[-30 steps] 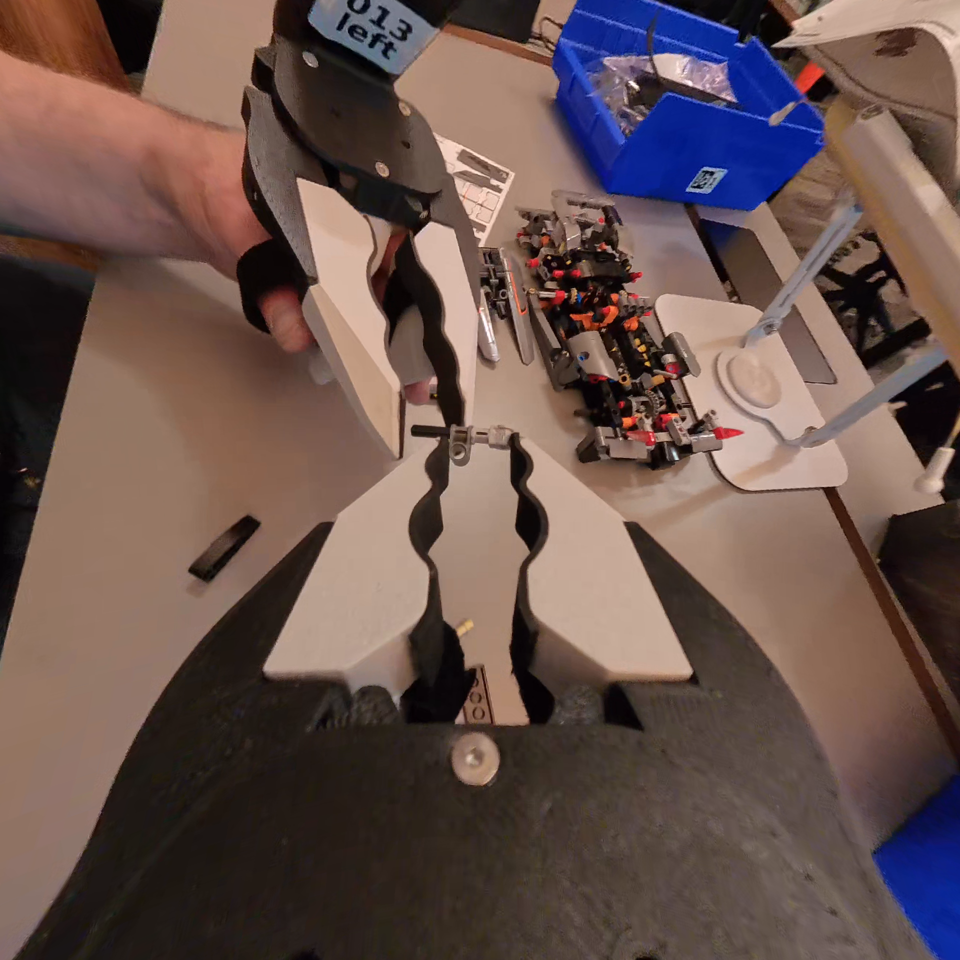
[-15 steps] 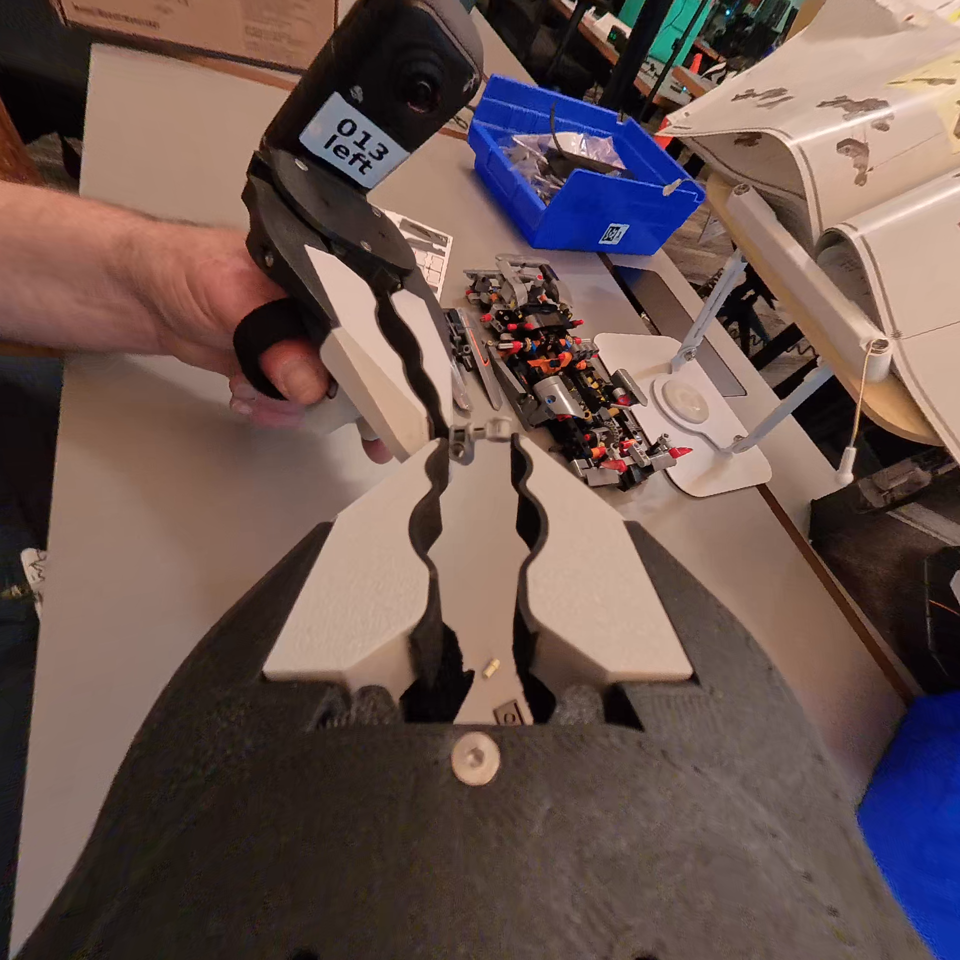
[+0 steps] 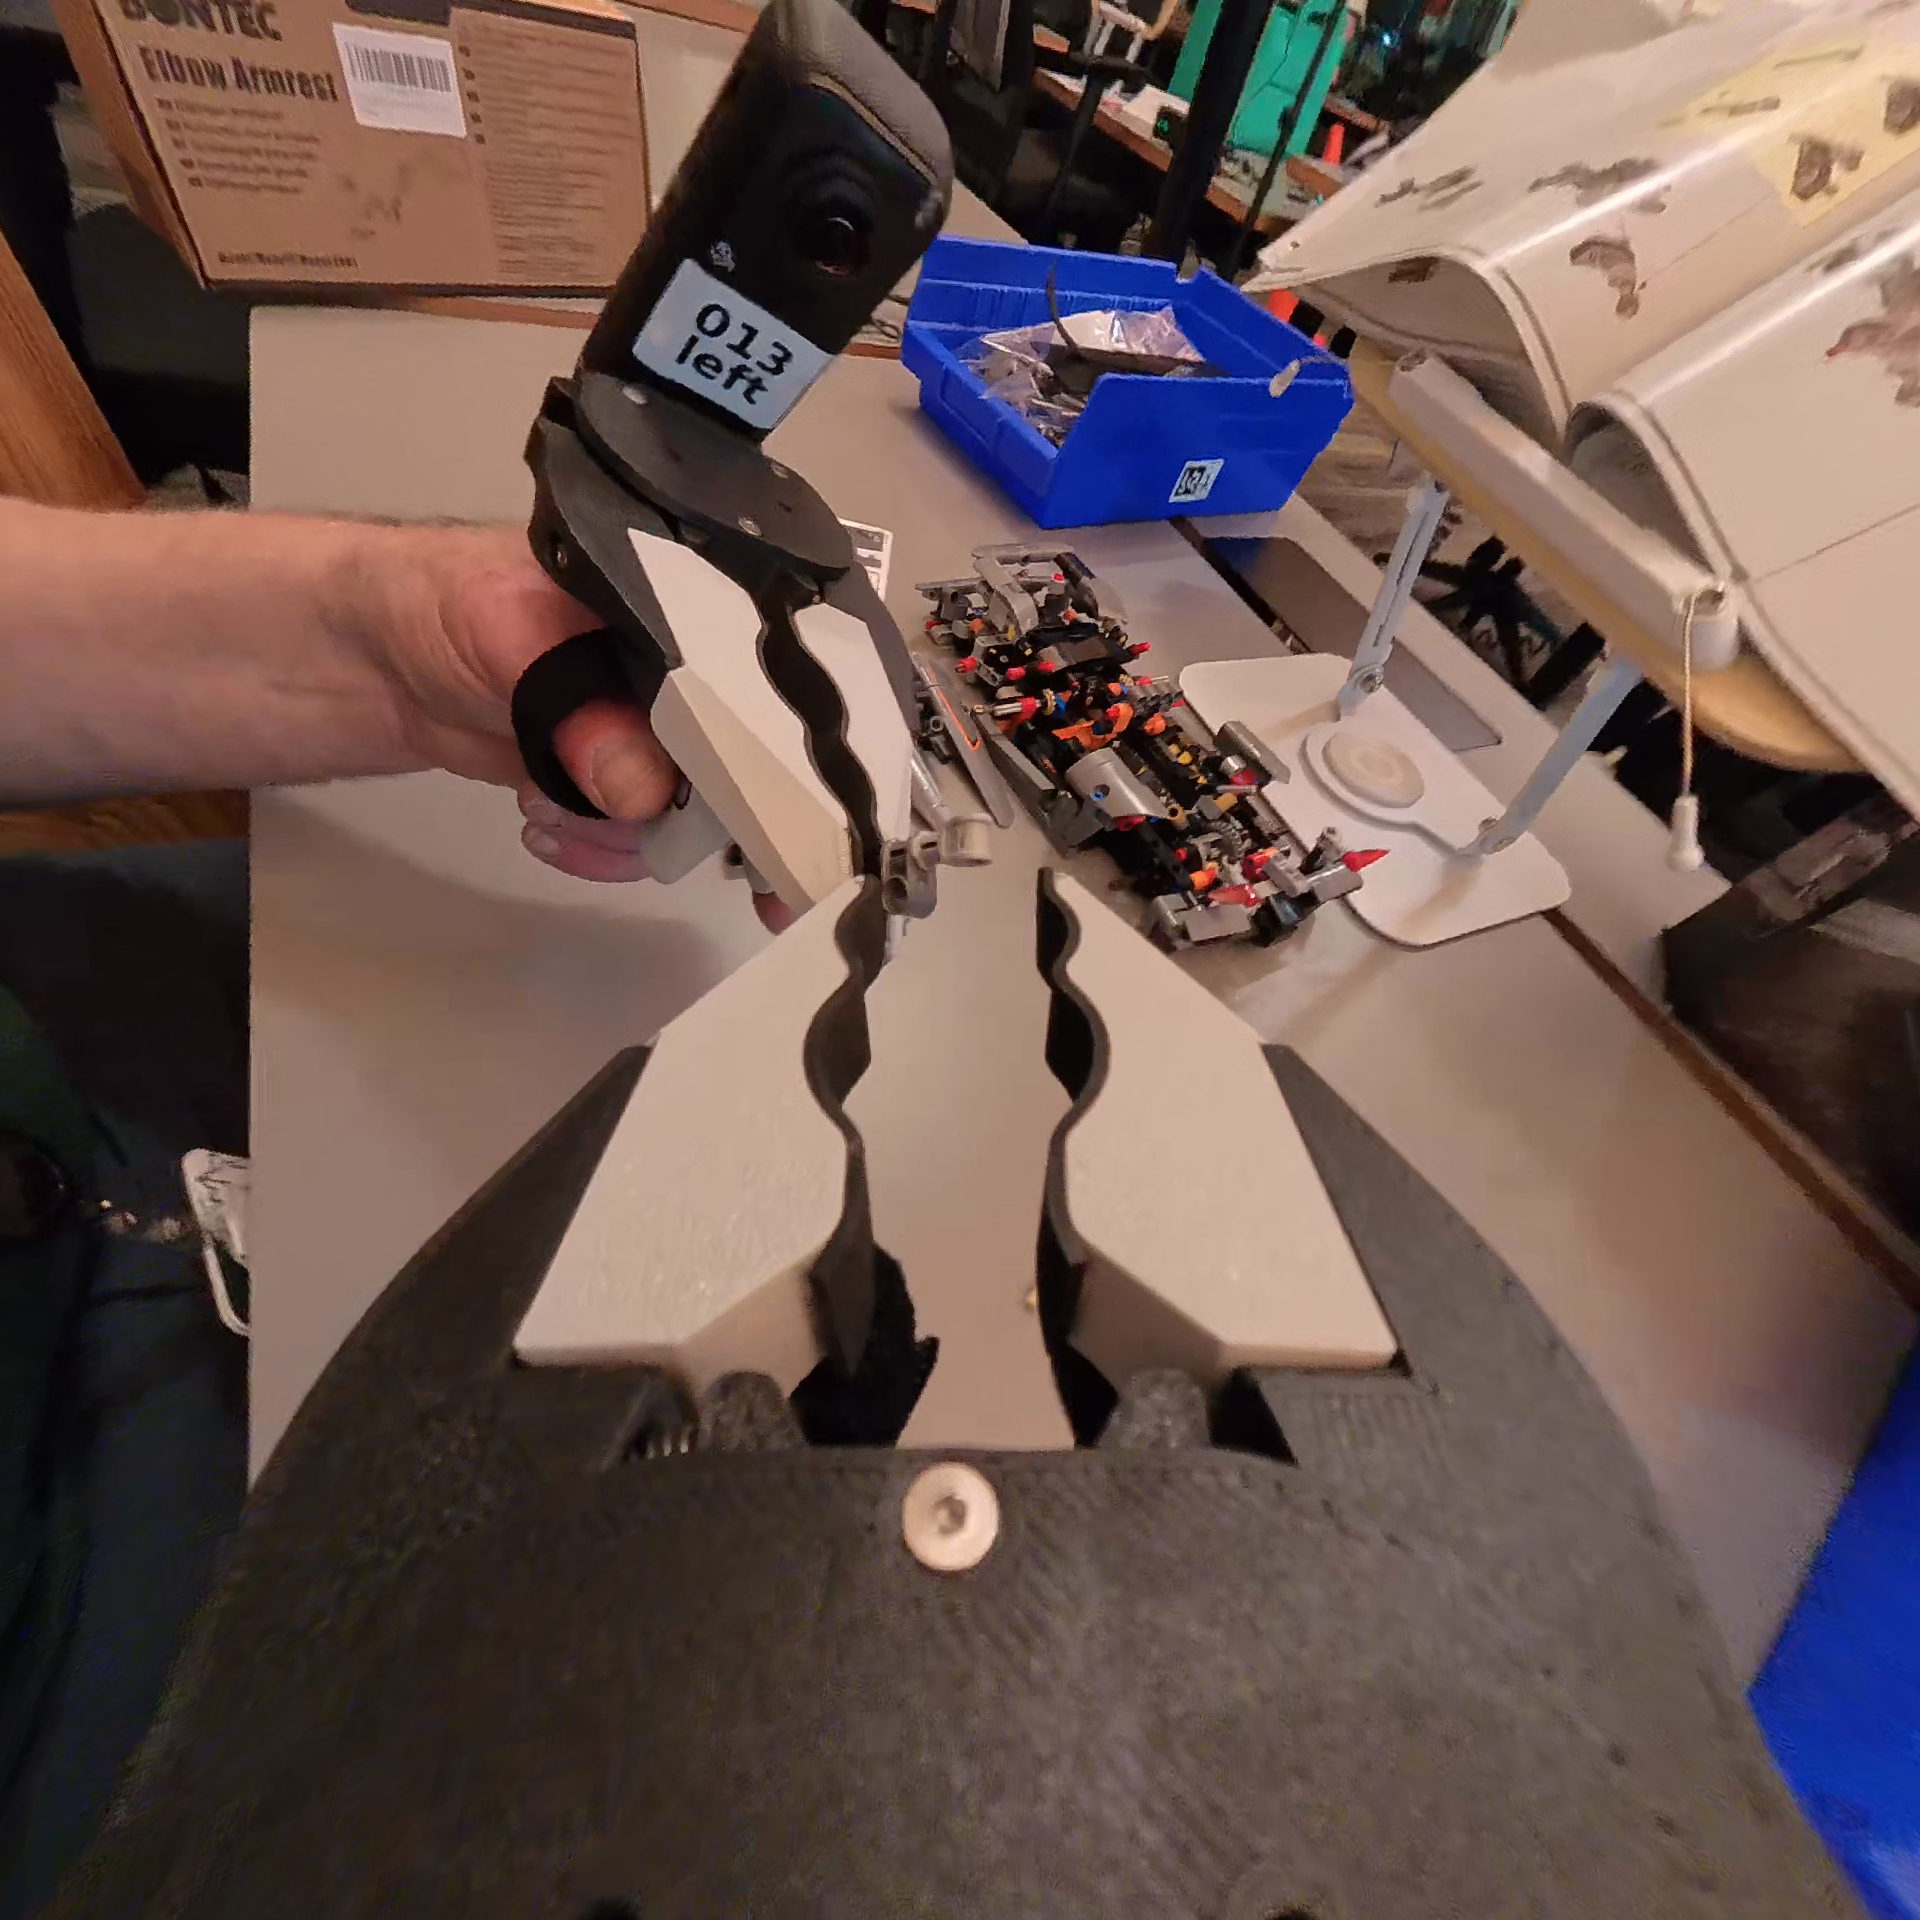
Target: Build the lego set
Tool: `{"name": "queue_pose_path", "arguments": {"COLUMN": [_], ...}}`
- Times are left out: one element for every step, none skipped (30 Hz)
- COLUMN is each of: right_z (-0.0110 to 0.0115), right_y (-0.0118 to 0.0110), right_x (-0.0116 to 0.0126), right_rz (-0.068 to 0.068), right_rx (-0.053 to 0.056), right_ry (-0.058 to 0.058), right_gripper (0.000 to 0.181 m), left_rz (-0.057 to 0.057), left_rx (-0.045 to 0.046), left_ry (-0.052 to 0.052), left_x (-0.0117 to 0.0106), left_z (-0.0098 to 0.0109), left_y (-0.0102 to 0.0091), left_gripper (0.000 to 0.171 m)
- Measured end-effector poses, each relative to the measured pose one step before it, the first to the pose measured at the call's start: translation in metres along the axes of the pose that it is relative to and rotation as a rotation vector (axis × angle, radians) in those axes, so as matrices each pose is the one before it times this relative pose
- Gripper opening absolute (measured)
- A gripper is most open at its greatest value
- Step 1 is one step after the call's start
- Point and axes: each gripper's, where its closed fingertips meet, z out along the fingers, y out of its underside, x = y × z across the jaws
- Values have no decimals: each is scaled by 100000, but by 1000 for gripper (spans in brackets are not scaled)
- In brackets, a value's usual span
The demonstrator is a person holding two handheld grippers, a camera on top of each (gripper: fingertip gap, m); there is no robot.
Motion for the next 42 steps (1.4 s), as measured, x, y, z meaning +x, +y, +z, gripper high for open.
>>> {"name": "queue_pose_path", "arguments": {"right_z": [-32, -84, -131, -204, -290, -350, -354, -267, -109, 46, 149, 164, 156, 122, 115, 121, 95, 103, 126, 152, 153, 137, 95, 27, -11, -36, -56, -44, -38, -21, -28, -36, -61, -125, -185, -211, -190, -150, -120, -59, -13, 20], "right_y": [75, 22, 56, 10, -64, -109, -90, 29, 217, 345, 331, 168, -18, -54, 5, 28, -33, -58, 34, 174, 209, 180, 112, -33, -68, -50, -73, -125, -87, -63, -148, -180, -126, -121, -213, -295, -266, -227, -173, -81, -22, -18], "right_x": [100, 105, 115, 7, 41, 67, 136, 192, 94, -36, -125, -179, -228, -148, -9, -52, -75, -71, -117, -9, 139, 60, -36, -24, -51, -51, -27, -31, 59, 156, 186, 135, 159, 308, 259, 156, 250, 261, 216, 222, 193, 78], "right_rz": [2537, 1716, 2394, 3173, 3318, 2847, 1921, 560, -408, -368, -235, -141, 110, 254, 384, 218, 179, 514, 697, 432, 187, 351, 556, 667, 1122, 1338, 709, 630, 1904, 2720, 2099, 1962, 2455, 2709, 3227, 3931, 4380, 4046, 3360, 2798, 2175, 1962], "right_rx": [356, 1097, 1024, 1475, 2281, 2396, 1640, 31, -1838, -2876, -2748, -1457, -221, 195, -17, -56, 451, 737, 135, -794, -1025, -836, -306, 618, 990, 776, 791, 1032, 794, 726, 1631, 2200, 1905, 1981, 2559, 3188, 3124, 2925, 2583, 1941, 1344, 1184], "right_ry": [287, 667, 185, -1332, -1815, -2102, -1607, -667, -802, -1375, -1823, -2041, -2190, -1525, -630, -870, -943, -1026, -1394, -671, 268, -248, -875, -911, -1259, -1299, -823, -618, -452, -183, 116, -236, -184, 622, 24, -907, -570, -376, -461, -177, 40, -364], "right_gripper": [27, 27, 27, 29, 30, 29, 28, 27, 26, 26, 26, 26, 25, 25, 24, 23, 21, 20, 17, 15, 14, 10, 7, 7, 6, 6, 6, 6, 6, 5, 5, 5, 5, 5, 5, 5, 5, 5, 5, 5, 5, 5], "left_rz": [267, -225, -987, -1528, -1528, -1290, -943, 923, 2090, 1487, 833, 527, 1932, 3239, 2418, 1630, 1368, 1024, 848, 557, 20, 194, 707, 373, 182, -267, -850, -1191, -1363, -839, -458, -520, -523, -271, 451, 1705, 2364, 2519, 2733, 2943, 3063, 3221], "left_rx": [-187, 221, 216, 427, 0, -742, -1168, -2417, -3919, -3404, -1127, -1334, -2579, -2413, -1721, -1685, -1611, -1915, -1801, -754, -550, -1070, -931, -789, -336, 153, 694, 1135, 1429, 1561, 1659, 1998, 1892, 2114, 2609, 2748, 1449, 431, 56, 413, 1098, 1037], "left_ry": [-1231, -1022, 344, -286, -369, 967, 359, -1902, -1531, 768, 1096, 823, -1187, -2975, -1374, 109, -736, -955, -231, 245, 953, 810, -258, -453, 262, 915, 1418, 1742, 1845, 981, -63, -810, -496, 222, -539, -1446, -1264, -1912, -3124, -3432, -3339, -4037], "left_x": [-211, -238, -120, -263, -278, -60, -102, -306, -173, 183, 214, 154, -96, -293, -45, 152, 6, -82, 13, 48, 129, 107, -38, -102, 1, 51, 81, 104, 94, -8, -132, -212, -138, -8, -19, -35, 57, -30, -217, -250, -199, -294], "left_z": [2, -71, -137, -160, -138, -98, -47, 3, 69, 78, 35, 38, 74, 38, 34, 54, 59, 82, 112, 107, 111, 107, 82, 54, 21, -15, -69, -63, -63, -57, -45, -58, -42, -51, -75, -96, -64, -5, 3, 15, -1, 5], "left_y": [5, -51, -37, -65, -5, 86, 114, 239, 398, 280, -79, -65, 136, 111, 39, 74, 95, 199, 219, 94, 72, 157, 119, 94, 32, -29, -94, -131, -173, -177, -201, -266, -239, -260, -340, -376, -193, -55, 6, -62, -182, -205], "left_gripper": [1, 1, 1, 1, 1, 1, 1, 1, 1, 1, 1, 1, 1, 1, 1, 1, 1, 1, 1, 1, 1, 1, 1, 1, 1, 1, 1, 1, 2, 2, 2, 2, 2, 6, 12, 16, 17, 20, 19, 20, 22, 24]}}
